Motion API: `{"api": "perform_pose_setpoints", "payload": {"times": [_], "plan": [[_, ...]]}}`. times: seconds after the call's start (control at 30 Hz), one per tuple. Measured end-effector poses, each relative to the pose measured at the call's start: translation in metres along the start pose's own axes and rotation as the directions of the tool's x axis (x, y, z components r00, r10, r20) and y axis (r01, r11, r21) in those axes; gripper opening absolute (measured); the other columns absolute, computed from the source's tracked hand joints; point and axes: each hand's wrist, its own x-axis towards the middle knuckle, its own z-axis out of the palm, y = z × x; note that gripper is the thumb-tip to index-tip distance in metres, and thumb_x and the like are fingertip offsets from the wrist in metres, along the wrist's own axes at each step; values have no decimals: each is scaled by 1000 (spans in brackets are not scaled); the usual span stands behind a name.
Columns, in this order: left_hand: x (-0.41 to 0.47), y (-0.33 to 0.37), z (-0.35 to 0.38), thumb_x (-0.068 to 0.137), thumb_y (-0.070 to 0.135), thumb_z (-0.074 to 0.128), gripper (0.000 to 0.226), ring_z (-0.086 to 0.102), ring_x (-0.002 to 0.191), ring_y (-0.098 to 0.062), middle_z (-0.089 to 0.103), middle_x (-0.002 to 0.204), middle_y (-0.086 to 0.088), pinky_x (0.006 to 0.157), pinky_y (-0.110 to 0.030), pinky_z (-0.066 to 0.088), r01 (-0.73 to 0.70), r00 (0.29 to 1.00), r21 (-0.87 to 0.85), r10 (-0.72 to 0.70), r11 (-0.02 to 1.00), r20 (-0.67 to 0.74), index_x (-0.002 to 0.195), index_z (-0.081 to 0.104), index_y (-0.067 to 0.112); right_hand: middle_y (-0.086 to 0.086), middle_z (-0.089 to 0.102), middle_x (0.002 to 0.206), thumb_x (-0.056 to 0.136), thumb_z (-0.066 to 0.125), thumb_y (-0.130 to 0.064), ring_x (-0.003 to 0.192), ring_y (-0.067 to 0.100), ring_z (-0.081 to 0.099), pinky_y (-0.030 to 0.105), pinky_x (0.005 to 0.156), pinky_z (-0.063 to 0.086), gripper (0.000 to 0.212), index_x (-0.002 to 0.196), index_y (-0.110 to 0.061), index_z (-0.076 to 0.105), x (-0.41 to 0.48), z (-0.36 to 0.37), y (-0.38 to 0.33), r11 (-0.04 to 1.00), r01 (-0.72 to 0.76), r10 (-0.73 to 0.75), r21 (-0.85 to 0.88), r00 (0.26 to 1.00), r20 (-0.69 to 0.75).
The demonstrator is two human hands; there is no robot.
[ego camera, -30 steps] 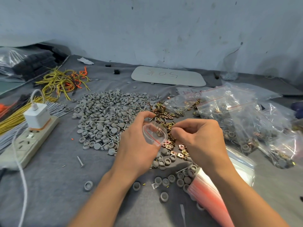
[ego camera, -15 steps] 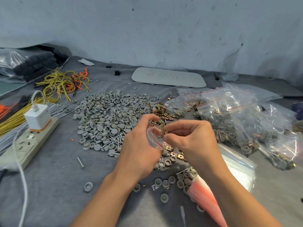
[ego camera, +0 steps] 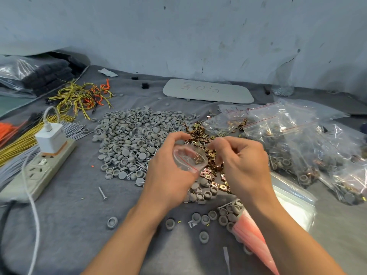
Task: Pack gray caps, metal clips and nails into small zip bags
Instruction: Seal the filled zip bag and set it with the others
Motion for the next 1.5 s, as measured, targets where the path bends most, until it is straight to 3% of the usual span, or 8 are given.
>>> {"api": "perform_pose_setpoints", "payload": {"times": [0.13,0.27,0.5,0.83,1.0,1.13,1.23,1.5], "plan": [[5,-3,-7,70,12,92,69,69,82,5,73,96,20,67,-10,50,21,997,-77,-26,997,-70,117,54,46,-13,74,70,95,67,-29,59,8,63,28,63,54,26,72,-38,75,8,-12,16,945,-63,103,-321,989,109],[6,-3,-11,69,11,90,72,72,84,-11,72,99,21,81,-45,60,34,993,-96,-44,995,-105,120,53,46,-9,74,95,89,71,-30,99,26,64,36,90,39,9,91,-39,73,5,-1,25,725,78,228,-684,910,346],[3,-3,-9,70,15,91,70,65,85,9,71,96,24,67,-4,44,4,996,-18,-6,1000,-94,118,52,49,-6,60,77,87,64,-28,80,27,52,36,81,28,7,94,-29,63,5,3,31,673,147,190,-725,913,361],[2,-2,-8,70,8,90,72,65,85,10,72,94,19,64,-3,44,11,998,-8,-12,1000,-59,117,53,48,-8,65,81,90,69,-35,83,24,59,35,84,40,18,79,-32,55,5,9,38,774,129,122,-620,931,345],[3,-3,-8,70,8,90,72,66,85,9,72,96,18,63,-4,45,21,999,-18,-22,1000,-47,116,53,49,-11,63,78,89,69,-22,74,15,58,31,60,45,25,79,-32,48,6,5,42,848,54,116,-527,952,283],[3,-3,-9,71,6,90,72,67,81,9,72,96,16,61,-4,45,25,999,-25,-26,999,-48,116,53,48,-4,71,83,88,64,-28,93,28,60,40,92,39,6,88,-34,64,9,0,39,702,80,128,-708,963,235],[3,-2,-9,70,8,91,74,66,83,9,72,95,16,62,-5,46,22,999,-8,-22,1000,-47,117,52,49,-3,71,86,85,64,-27,99,24,58,41,89,26,10,88,-31,73,8,5,33,568,101,75,-817,982,173],[3,-3,-10,70,11,89,70,67,83,7,72,95,24,66,-6,46,23,998,-14,-24,1000,-55,117,54,48,-3,68,102,84,62,-17,104,24,51,41,80,21,35,110,-37,77,8,28,26,581,350,1,-735,903,431]]}}
